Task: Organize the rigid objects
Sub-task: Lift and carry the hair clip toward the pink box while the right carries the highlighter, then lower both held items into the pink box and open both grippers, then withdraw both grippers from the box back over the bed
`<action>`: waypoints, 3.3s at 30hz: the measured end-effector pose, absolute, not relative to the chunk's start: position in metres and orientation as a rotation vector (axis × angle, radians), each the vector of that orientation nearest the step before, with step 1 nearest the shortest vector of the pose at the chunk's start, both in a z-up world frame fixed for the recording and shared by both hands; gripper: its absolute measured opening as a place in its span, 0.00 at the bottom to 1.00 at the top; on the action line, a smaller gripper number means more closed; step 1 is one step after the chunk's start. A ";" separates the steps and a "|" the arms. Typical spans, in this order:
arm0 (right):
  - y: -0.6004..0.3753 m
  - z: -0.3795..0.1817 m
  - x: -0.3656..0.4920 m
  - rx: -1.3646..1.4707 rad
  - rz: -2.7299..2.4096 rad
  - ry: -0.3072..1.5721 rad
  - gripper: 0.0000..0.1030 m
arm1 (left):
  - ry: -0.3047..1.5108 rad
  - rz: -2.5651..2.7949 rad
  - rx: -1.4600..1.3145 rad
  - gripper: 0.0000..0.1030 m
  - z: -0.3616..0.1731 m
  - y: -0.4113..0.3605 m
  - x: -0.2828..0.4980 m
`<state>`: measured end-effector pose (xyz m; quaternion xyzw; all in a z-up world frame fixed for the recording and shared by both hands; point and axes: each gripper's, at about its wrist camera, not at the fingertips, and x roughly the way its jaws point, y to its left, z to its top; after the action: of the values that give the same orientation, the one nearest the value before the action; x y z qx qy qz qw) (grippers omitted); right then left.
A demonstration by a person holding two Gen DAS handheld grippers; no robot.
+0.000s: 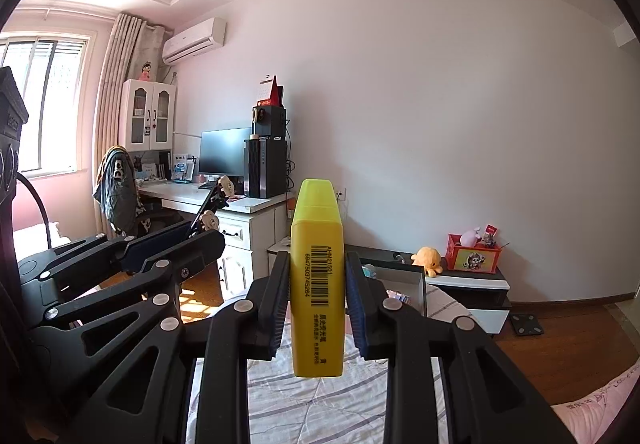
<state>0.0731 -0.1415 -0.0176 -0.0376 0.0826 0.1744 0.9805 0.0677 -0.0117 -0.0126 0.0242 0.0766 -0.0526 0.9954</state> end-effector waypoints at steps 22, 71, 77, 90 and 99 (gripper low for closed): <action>-0.136 -0.028 0.129 -0.070 0.397 0.208 0.27 | 0.186 -0.035 0.099 0.19 -0.022 -0.021 0.110; -0.183 -0.123 0.407 0.077 0.274 0.576 1.00 | 0.584 0.010 0.063 1.00 -0.131 -0.003 0.428; -0.180 -0.100 0.363 0.049 0.233 0.551 1.00 | 0.544 0.029 0.093 1.00 -0.105 -0.003 0.374; -0.176 -0.043 0.219 -0.018 0.147 0.402 1.00 | 0.356 0.036 0.090 1.00 -0.047 0.000 0.222; -0.172 -0.018 0.134 -0.016 0.133 0.315 1.00 | 0.252 0.031 0.060 1.00 -0.011 0.005 0.134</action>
<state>0.1338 -0.1723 -0.0176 -0.0079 0.1566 0.0664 0.9854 0.1343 0.0048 -0.0114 0.0301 0.1258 0.0153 0.9915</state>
